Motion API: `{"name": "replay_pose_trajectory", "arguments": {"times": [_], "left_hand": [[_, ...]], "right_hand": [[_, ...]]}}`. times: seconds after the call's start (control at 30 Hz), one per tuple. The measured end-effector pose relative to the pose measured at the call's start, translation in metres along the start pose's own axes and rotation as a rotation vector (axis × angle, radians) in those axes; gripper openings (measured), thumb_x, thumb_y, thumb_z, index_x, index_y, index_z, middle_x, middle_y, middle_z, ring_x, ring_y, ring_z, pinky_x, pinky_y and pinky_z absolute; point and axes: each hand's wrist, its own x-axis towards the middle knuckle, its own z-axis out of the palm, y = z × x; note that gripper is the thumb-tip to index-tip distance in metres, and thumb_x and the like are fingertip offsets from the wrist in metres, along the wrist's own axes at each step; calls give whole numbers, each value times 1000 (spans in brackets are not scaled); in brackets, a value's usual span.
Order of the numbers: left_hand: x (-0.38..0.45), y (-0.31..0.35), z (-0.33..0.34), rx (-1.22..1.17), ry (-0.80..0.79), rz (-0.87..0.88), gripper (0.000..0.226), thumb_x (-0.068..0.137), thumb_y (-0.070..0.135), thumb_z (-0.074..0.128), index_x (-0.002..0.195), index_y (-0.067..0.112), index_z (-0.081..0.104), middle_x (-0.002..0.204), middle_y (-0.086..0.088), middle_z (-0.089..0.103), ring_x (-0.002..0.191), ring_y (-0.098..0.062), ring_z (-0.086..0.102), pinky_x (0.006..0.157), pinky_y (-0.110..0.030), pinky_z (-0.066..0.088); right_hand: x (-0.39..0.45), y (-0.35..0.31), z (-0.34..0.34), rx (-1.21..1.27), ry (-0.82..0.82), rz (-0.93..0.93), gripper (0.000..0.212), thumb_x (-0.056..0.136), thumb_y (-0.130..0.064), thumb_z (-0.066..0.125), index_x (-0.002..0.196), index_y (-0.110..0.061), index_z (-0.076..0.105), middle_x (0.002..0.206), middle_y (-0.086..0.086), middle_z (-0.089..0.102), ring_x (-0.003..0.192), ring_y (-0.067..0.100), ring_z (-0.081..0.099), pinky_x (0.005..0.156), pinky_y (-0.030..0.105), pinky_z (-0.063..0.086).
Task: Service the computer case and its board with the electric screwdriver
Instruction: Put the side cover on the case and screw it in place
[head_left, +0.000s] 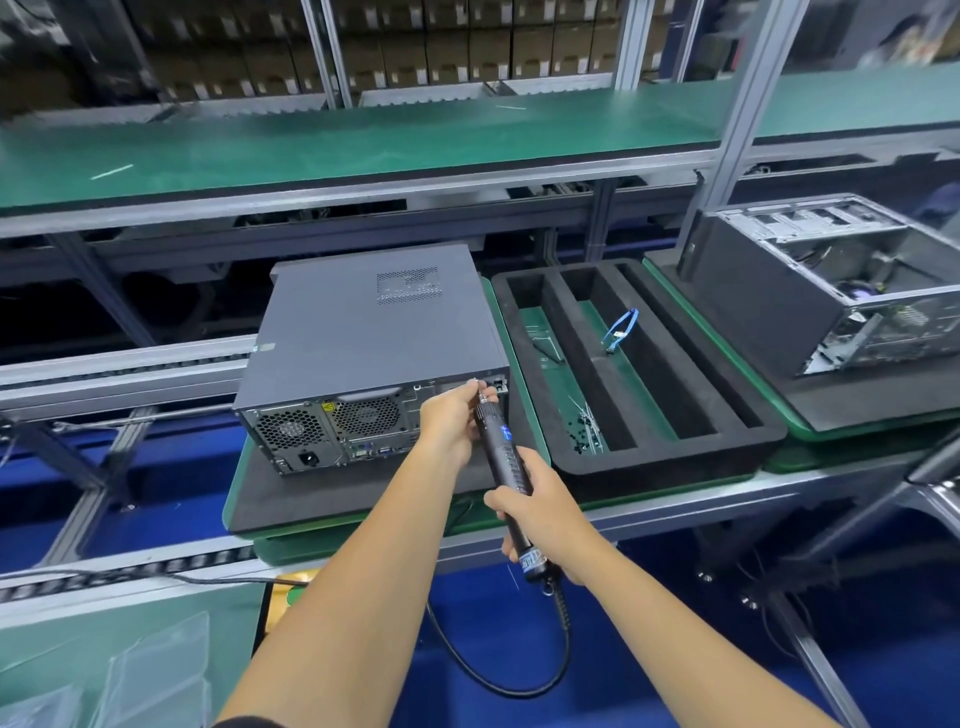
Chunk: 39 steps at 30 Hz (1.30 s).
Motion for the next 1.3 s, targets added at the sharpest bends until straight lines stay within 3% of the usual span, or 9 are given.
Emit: {"name": "replay_pose_trajectory", "arguments": {"times": [0.2,0.33,0.63,0.97,1.13,1.3], "left_hand": [[10,-6,9,31,-26,-16,17,95,14,55,84,6,64,77,-8,70,62,-16,65,62,-27,51],[14,-8,9,39,-44,-29,18,94,16,56,85,5,66,75,-6,71,60,-15,65,70,-30,51],[14,-11,13,41,-42,-13,17,94,16,56,84,7,67,74,-4,71,63,-14,64,65,-27,52],[16,-11,11,-16,-18,13,16,94,13,56,85,4,67,73,-6,71,63,-14,65,65,-27,54],[15,-11,13,12,-31,-4,19,94,14,56,82,5,66,72,-5,70,62,-14,64,72,-30,51],[12,-12,16,-44,-10,2,16,94,11,56,82,3,65,68,-4,70,60,-14,63,67,-29,54]], "right_hand": [[2,-1,-10,10,24,8,38,80,-27,64,105,-49,47,93,11,58,50,23,58,49,31,52],[3,0,-13,2,26,13,37,80,-27,64,107,-45,47,90,10,58,50,23,58,49,31,52],[1,-1,-17,24,23,19,38,82,-25,64,100,-53,46,90,11,60,52,22,59,50,32,54],[2,-7,-18,33,-3,35,36,84,-22,64,110,-41,49,86,9,58,51,22,59,49,31,53],[0,-6,-20,50,20,44,38,84,-22,65,103,-49,45,89,11,59,51,21,58,49,30,52],[-1,-7,-19,44,6,38,37,84,-21,65,99,-49,46,88,10,59,50,21,57,49,30,51]]}}
